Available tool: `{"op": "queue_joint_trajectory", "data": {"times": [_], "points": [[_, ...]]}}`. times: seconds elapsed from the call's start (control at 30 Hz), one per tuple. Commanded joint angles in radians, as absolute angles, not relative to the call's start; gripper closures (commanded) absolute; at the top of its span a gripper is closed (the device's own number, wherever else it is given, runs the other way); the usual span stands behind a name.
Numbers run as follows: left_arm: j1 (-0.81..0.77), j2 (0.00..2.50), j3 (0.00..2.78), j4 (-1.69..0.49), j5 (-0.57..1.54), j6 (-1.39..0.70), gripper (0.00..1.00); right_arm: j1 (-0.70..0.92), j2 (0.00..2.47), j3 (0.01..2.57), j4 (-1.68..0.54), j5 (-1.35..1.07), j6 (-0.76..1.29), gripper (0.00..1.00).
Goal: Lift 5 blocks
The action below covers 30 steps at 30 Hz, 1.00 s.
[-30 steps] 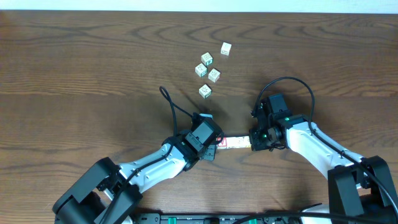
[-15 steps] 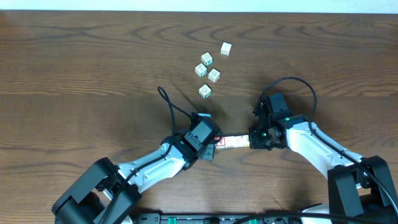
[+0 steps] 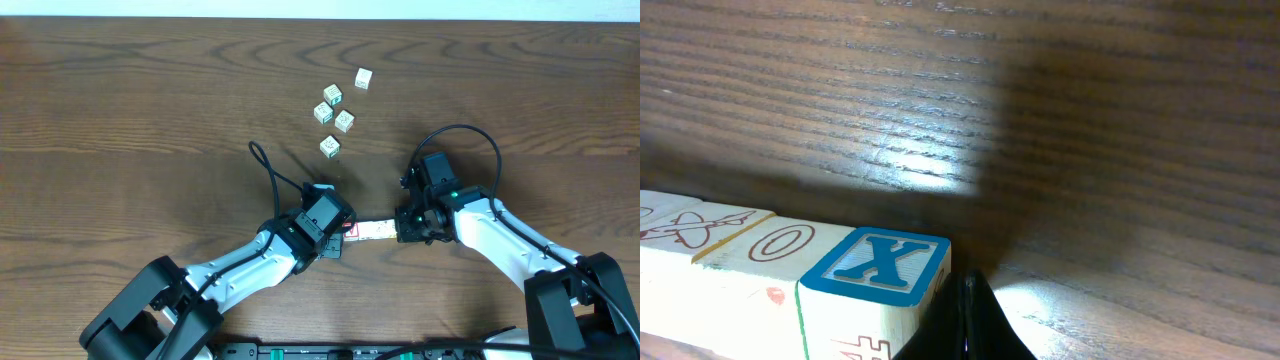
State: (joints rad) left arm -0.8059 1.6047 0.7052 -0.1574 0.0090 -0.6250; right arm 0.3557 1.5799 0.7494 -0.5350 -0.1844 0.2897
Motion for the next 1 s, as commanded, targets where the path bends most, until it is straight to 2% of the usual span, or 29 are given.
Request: {"op": "queue_joint_trajectory", "data": {"times": [0.0,0.97], "points": [[-0.831,1.573,0.718,-0.127,0.149,-0.622,0.93,0.414,1.547,0.760,-0.516,-0.412,0.314,0.99],[-0.831,1.519,0.720,-0.131,0.142,-0.730,0.93,0.429,1.419,0.760,-0.610,-0.337,0.340,0.99]]}}
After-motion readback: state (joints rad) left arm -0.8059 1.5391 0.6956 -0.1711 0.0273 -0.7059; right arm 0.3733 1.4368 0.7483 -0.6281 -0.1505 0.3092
